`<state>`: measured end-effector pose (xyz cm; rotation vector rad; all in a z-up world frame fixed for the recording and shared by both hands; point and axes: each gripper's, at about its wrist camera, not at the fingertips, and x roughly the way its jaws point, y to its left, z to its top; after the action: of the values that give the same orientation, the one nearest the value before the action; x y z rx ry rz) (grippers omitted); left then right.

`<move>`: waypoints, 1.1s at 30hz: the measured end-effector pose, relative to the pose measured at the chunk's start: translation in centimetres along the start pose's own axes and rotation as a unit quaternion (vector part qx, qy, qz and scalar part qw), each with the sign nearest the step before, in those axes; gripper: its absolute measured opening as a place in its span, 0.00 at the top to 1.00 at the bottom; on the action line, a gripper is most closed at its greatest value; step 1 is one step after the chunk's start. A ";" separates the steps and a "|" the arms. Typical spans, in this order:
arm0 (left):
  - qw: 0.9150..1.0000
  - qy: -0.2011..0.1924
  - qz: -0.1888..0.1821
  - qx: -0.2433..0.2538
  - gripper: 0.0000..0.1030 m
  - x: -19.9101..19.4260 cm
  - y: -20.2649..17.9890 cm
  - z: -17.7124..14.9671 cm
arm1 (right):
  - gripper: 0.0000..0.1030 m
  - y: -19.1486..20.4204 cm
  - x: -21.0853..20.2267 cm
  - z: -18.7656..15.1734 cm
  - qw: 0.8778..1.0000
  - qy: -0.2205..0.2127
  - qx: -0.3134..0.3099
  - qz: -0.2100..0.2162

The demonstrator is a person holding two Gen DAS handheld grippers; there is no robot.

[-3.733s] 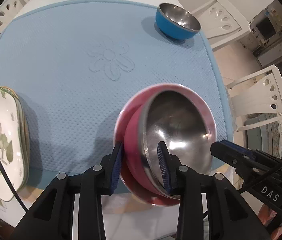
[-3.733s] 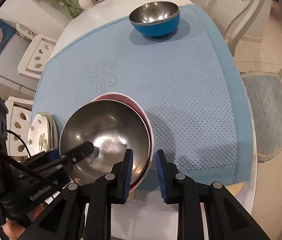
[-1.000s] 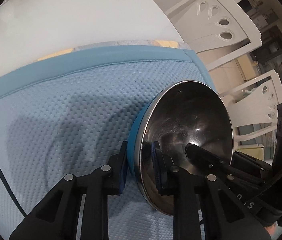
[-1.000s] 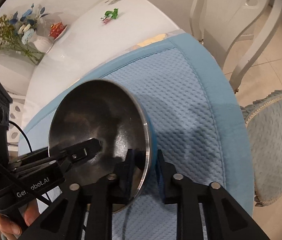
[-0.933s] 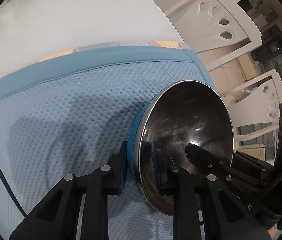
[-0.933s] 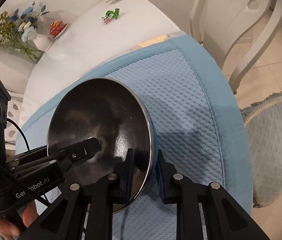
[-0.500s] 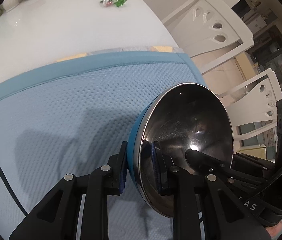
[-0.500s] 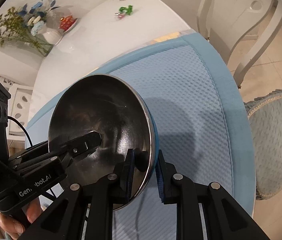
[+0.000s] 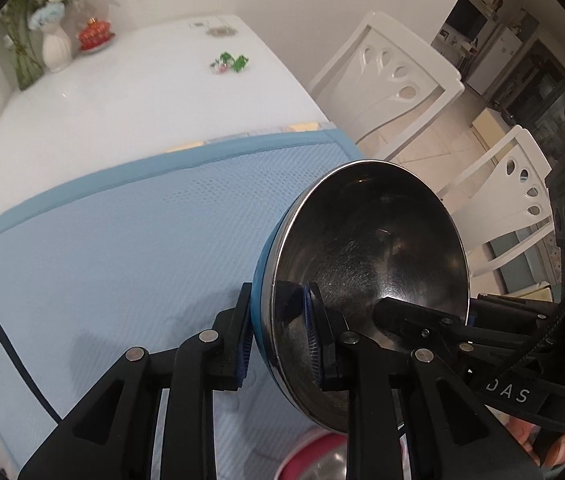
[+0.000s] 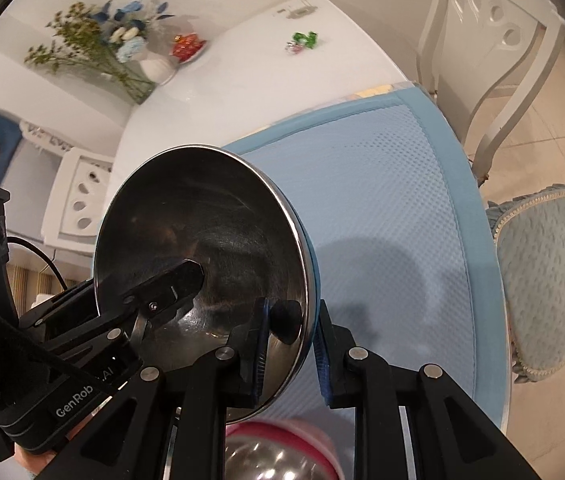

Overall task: Organize plates and bowls
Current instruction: 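Carry the blue bowl and nest it into the magenta bowl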

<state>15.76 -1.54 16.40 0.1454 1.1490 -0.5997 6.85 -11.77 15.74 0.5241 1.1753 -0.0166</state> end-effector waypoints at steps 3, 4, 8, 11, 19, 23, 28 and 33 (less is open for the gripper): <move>1.000 -0.016 0.012 0.009 0.80 -2.0 -0.7 -1.0 | 0.80 1.1 -1.7 -1.5 1.000 -0.008 -0.011 0.007; 1.000 -0.021 0.014 0.008 0.80 -2.8 -0.9 -1.5 | 0.80 1.5 -2.3 -2.1 1.000 -0.010 -0.015 0.007; 0.999 -0.035 0.019 -0.003 0.80 -5.2 -1.4 -3.4 | 0.80 2.8 -3.9 -4.2 0.999 -0.013 -0.027 0.012; 0.999 -0.041 0.019 -0.016 0.80 -6.3 -1.6 -5.0 | 0.80 3.0 -4.5 -6.2 0.999 -0.005 -0.028 0.028; 0.998 -0.031 0.006 -0.060 0.80 -6.9 -1.9 -9.2 | 0.80 2.8 -4.4 -10.1 0.998 0.032 -0.042 0.034; 0.997 -0.017 -0.005 -0.079 0.80 -6.4 -1.8 -11.1 | 0.80 2.4 -3.7 -11.4 0.997 0.052 -0.038 0.037; 0.995 -0.002 -0.016 -0.093 0.80 -5.5 -2.1 -12.8 | 0.80 1.5 -3.3 -12.4 0.996 0.069 -0.036 0.034; 0.994 0.014 -0.023 -0.102 0.80 -4.2 -2.7 -14.2 | 0.80 0.5 -2.4 -12.8 0.995 0.086 -0.037 0.019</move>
<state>1.63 3.54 14.70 -0.0472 1.2355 -0.5185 -5.15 -6.78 14.42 0.4897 1.3294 0.1057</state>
